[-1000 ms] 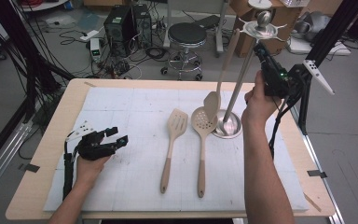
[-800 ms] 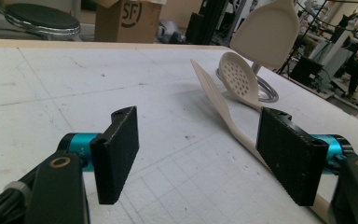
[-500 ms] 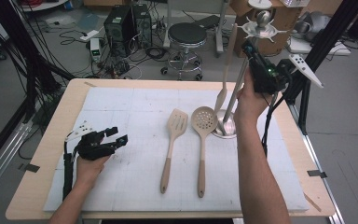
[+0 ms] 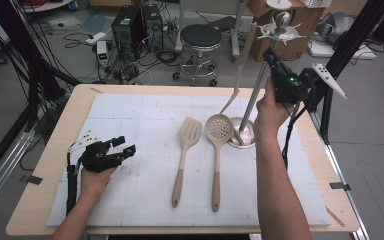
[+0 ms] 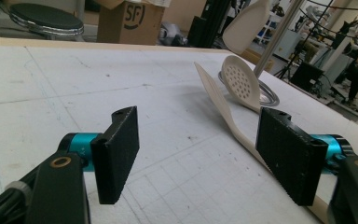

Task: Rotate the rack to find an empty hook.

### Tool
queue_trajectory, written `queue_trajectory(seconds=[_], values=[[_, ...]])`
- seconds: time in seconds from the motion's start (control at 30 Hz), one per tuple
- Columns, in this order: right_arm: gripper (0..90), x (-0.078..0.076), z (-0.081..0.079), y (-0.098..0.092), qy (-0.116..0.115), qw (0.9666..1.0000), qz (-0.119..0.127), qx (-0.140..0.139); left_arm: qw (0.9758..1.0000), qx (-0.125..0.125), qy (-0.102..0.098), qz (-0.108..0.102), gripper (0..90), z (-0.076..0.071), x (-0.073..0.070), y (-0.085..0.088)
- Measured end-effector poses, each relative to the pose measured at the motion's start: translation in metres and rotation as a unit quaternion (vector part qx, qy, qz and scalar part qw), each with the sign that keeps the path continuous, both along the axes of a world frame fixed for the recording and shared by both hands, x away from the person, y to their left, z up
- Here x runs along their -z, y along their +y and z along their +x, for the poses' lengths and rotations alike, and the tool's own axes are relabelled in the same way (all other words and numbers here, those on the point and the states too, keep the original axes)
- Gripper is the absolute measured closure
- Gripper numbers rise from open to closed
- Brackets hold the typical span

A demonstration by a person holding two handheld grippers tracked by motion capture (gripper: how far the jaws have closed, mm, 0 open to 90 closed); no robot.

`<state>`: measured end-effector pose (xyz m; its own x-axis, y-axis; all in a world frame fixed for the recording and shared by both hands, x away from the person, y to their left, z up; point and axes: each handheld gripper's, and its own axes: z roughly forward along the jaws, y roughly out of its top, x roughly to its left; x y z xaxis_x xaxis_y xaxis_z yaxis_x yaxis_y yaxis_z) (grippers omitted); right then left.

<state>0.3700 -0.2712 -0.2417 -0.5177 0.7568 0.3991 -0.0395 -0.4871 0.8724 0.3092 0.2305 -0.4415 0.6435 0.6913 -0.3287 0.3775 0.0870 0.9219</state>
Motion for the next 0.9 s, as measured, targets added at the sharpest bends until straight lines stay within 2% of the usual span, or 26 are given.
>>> queue_trajectory(seconds=[0.07, 0.13, 0.27, 0.4, 0.43, 0.53, 0.6, 0.7, 0.9], values=[[90.0, 0.003, -0.002, -0.011, 0.004, 0.9998, 0.017, 0.013, 1.0000, 0.000, 0.001, -0.002, 30.7, -0.001, -0.001, 0.000], [90.0, 0.003, -0.005, -0.019, -0.003, 0.9992, 0.034, 0.020, 1.0000, -0.001, 0.001, -0.003, 30.7, 0.000, 0.000, 0.000], [90.0, -0.007, -0.009, -0.028, -0.019, 0.9987, 0.041, 0.025, 1.0000, -0.002, 0.003, -0.007, 30.5, 0.000, 0.000, 0.000], [90.0, -0.018, -0.013, -0.022, -0.031, 0.9990, 0.023, 0.021, 1.0000, -0.001, 0.003, -0.005, 30.5, 0.000, 0.000, 0.000], [90.0, -0.020, -0.014, -0.019, -0.033, 0.9991, 0.013, 0.023, 1.0000, -0.001, 0.004, -0.004, 30.5, 0.000, 0.000, 0.000], [90.0, -0.019, -0.016, -0.012, -0.034, 0.9991, 0.002, 0.026, 1.0000, -0.002, 0.002, -0.007, 30.5, 0.000, 0.000, 0.000], [90.0, -0.019, -0.017, -0.007, -0.027, 0.9992, -0.013, 0.027, 1.0000, -0.001, 0.004, -0.009, 30.5, 0.000, 0.000, 0.000], [90.0, -0.020, -0.018, 0.002, -0.034, 0.9982, -0.038, 0.031, 1.0000, 0.000, 0.005, -0.006, 30.5, 0.000, 0.000, 0.000], [90.0, -0.023, -0.011, 0.012, -0.027, 0.9984, -0.044, 0.023, 1.0000, -0.003, 0.003, -0.007, 30.5, 0.000, 0.000, 0.001]])
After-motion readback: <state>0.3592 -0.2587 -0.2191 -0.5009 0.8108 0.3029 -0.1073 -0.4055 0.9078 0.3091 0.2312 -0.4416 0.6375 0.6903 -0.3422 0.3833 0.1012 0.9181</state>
